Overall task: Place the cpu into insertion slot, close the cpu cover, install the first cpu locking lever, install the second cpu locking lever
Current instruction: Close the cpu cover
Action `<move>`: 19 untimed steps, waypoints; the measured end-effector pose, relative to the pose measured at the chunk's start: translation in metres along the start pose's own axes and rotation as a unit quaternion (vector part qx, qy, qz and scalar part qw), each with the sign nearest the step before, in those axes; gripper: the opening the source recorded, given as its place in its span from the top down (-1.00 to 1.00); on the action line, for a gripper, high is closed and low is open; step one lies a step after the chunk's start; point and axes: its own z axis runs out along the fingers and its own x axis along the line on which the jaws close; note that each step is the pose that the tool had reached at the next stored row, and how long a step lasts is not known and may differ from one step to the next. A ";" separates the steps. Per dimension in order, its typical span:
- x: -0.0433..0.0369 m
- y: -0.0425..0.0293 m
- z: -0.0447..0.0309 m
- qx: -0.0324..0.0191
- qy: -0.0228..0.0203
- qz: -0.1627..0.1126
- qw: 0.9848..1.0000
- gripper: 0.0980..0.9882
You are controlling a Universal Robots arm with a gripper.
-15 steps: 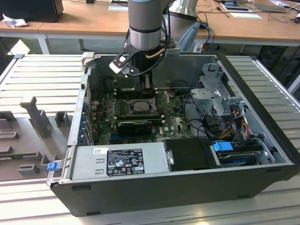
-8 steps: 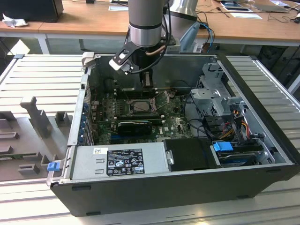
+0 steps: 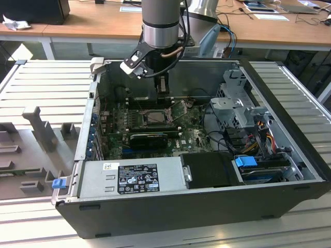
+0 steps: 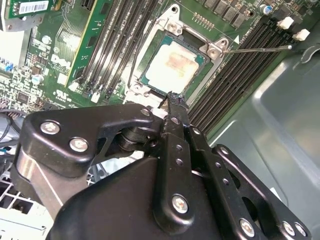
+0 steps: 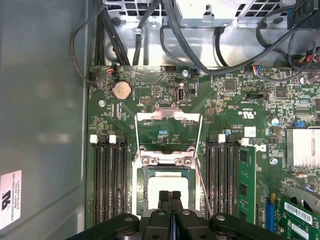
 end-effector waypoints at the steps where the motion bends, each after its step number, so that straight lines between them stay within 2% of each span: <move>1: 0.0001 0.0001 -0.0017 0.000 0.000 0.000 1.000 0.98; 8: 0.0007 0.0005 -0.0085 0.000 0.000 0.000 1.000 0.98; 16: 0.0009 0.0023 -0.0105 0.000 0.000 0.000 1.000 0.98; 19: 0.0015 0.0029 -0.0209 0.000 -0.001 0.000 1.000 0.98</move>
